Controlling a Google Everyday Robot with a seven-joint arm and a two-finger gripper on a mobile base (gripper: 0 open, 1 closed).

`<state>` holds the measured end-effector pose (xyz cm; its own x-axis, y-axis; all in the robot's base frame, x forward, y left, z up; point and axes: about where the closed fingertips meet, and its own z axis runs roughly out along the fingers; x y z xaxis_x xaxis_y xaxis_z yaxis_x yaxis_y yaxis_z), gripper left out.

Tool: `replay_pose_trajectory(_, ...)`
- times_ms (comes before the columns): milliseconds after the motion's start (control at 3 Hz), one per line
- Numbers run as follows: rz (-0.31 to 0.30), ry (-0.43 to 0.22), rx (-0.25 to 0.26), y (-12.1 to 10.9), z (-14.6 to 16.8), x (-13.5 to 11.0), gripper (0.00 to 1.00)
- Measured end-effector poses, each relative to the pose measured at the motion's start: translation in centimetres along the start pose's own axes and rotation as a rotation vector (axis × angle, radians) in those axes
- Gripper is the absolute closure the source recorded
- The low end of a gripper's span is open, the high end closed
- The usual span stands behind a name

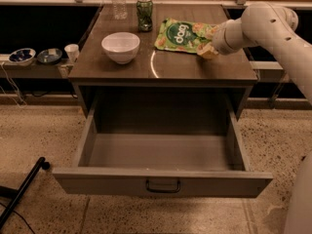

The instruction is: Place green rice chip bag into top drawer

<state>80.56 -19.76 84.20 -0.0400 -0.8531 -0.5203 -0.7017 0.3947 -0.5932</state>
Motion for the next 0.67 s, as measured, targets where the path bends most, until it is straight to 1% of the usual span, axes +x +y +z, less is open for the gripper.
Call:
replay_pose_trajectory(333, 0.000, 0.000, 0.000, 0.0, 0.0, 0.0, 0.78)
replay_pose_trajectory(667, -0.035, 0.005, -0.049, 1.5, 1.1, 0.4, 1.00)
